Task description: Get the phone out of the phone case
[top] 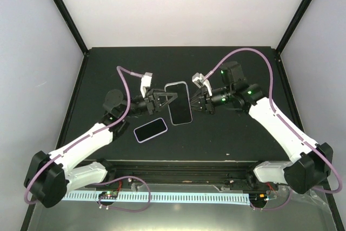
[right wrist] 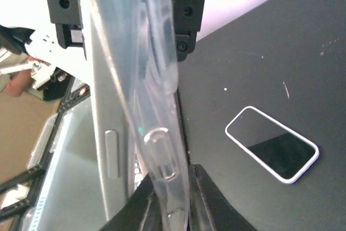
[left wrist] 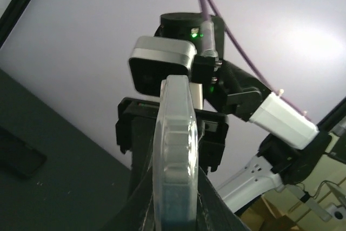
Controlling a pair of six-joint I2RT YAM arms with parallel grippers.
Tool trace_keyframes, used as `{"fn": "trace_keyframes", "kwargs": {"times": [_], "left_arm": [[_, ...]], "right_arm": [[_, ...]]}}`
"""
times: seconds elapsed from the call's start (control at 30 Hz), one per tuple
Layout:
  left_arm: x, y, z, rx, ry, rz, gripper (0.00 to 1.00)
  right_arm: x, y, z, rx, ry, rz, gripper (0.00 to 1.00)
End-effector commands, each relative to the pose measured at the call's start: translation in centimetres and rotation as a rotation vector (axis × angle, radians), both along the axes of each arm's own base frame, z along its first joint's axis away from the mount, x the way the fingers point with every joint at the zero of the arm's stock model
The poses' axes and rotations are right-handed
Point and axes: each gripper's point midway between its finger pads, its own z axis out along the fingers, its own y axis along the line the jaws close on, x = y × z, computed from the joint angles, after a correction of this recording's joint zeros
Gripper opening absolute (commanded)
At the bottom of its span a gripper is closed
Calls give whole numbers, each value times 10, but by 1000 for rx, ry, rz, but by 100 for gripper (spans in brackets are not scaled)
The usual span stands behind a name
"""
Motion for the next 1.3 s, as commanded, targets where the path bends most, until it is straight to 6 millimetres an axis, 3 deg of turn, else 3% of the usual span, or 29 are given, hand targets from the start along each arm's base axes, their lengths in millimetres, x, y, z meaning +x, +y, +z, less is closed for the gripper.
{"fn": "trace_keyframes", "kwargs": {"times": [0.0,0.1,0.17,0.2,0.27,0.3,0.4,0.53,0.67,0.83,1.07,1.27], "left_arm": [[19,-23,-56,208,134,11,2],[60,-19,-78,343,131,190,2],[82,-16,-87,369,156,271,9],[89,-19,-94,376,173,278,17],[97,-25,-104,381,186,271,42],[100,-27,-109,382,190,273,48],[116,-18,-124,431,218,368,60],[128,13,-135,542,204,566,73],[118,34,-137,690,122,708,79],[97,44,-169,849,97,768,80],[53,11,-191,947,-6,665,80],[40,-19,-209,1001,-30,595,78]], "right_arm": [[-2,8,15,114,12,78,9],[13,-4,-16,116,137,2,1],[27,-17,-40,110,219,-80,1],[34,-22,-52,107,258,-119,1],[42,-29,-72,95,321,-161,1],[43,-29,-81,82,342,-166,1],[50,-28,-103,41,385,-181,1],[57,-29,-128,-3,436,-218,1],[62,-32,-147,-44,432,-264,1],[75,-35,-161,-104,447,-333,1],[95,-53,-190,-228,522,-565,1],[98,-60,-212,-286,628,-657,1]]}}
